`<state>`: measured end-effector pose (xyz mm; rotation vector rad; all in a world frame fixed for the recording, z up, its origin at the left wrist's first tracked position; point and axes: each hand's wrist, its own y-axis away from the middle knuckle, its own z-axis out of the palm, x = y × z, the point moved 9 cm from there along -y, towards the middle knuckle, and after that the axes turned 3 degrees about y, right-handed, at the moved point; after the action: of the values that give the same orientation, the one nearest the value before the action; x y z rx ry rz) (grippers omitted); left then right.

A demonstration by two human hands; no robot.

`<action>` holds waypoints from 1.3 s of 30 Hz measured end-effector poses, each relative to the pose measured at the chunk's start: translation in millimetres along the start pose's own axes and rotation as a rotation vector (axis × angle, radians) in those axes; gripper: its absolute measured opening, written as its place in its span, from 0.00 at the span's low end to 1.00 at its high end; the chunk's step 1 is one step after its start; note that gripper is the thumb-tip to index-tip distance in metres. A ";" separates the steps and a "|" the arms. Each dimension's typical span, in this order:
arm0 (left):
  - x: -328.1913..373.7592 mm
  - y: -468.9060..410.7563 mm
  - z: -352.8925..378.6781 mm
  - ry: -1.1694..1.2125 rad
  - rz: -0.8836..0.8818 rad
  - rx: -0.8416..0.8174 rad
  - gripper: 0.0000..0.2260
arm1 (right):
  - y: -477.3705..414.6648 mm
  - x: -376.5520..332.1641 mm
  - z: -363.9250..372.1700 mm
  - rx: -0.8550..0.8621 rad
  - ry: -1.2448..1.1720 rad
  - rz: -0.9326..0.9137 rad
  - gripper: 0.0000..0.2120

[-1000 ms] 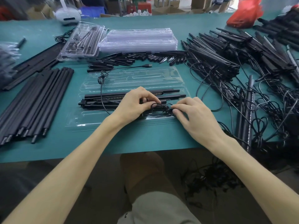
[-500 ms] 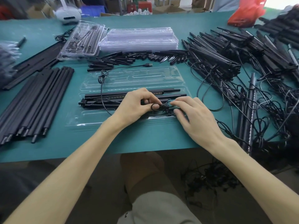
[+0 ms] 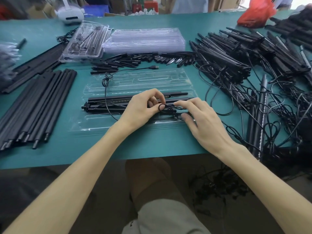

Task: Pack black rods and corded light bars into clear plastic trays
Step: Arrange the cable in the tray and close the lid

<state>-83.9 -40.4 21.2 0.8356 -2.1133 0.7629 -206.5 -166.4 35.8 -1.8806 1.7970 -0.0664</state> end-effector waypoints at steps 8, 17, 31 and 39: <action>5.0 0.6 -0.3 -0.028 0.018 0.007 0.02 | 0.4 -0.2 0.9 -0.001 0.041 -0.015 0.15; 9.5 2.4 -1.6 -0.105 0.034 0.041 0.03 | 1.2 -1.3 0.3 0.002 0.057 -0.012 0.15; 7.2 3.5 -2.3 -0.060 0.045 0.027 0.04 | 0.6 -5.0 4.6 -0.037 -0.061 -0.043 0.18; 11.4 5.9 -2.3 -0.079 0.060 0.016 0.03 | 2.0 -4.0 5.9 -0.008 -0.109 -0.059 0.19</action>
<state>-93.4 -38.8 30.0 0.8262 -2.2142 0.7907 -206.5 -160.6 31.2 -1.9049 1.6716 0.0215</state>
